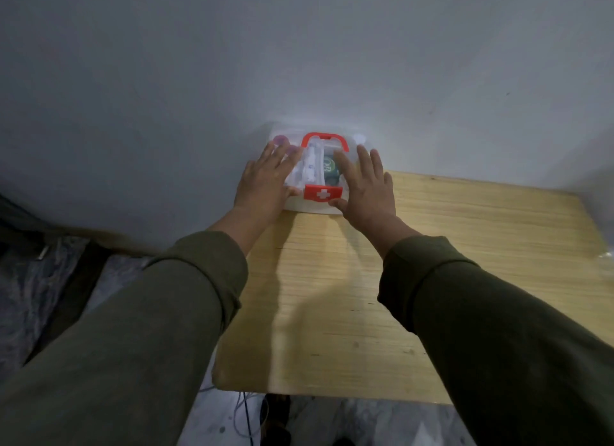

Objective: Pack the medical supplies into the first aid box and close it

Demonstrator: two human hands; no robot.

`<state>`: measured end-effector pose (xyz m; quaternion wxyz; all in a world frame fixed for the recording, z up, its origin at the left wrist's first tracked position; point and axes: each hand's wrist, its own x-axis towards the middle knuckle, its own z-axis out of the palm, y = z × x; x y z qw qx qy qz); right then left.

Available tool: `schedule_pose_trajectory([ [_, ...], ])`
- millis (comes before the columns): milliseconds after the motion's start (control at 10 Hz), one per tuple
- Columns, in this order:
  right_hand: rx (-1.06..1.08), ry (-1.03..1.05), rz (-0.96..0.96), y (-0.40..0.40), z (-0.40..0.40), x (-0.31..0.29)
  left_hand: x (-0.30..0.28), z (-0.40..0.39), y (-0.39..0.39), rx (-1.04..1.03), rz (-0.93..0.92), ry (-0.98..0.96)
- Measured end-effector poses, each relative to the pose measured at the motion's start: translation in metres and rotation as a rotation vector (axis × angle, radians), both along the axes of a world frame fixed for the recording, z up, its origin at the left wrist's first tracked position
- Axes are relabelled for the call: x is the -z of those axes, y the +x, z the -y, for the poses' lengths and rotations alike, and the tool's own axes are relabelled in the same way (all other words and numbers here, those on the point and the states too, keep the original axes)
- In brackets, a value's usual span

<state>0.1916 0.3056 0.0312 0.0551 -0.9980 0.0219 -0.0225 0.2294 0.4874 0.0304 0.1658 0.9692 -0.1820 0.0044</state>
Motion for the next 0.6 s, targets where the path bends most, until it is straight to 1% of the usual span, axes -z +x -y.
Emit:
schedule_pose_trajectory([
  [200,-0.041,0.024,0.019,0.008,0.002,0.002,0.001,-0.002,0.006,0.006,0.013,-0.015],
  [300,-0.036,0.009,-0.022,0.008,0.002,0.0,0.0,-0.002,0.005,0.014,0.001,-0.014],
  [400,-0.039,0.004,-0.053,0.004,0.001,-0.008,-0.002,-0.001,0.004,0.005,-0.021,0.03],
  [500,-0.01,0.054,0.025,-0.008,0.003,-0.022,-0.007,0.001,-0.004,-0.035,-0.009,-0.041],
  [600,0.058,0.315,0.168,-0.041,0.0,-0.029,-0.006,0.005,-0.032,-0.127,-0.026,-0.29],
])
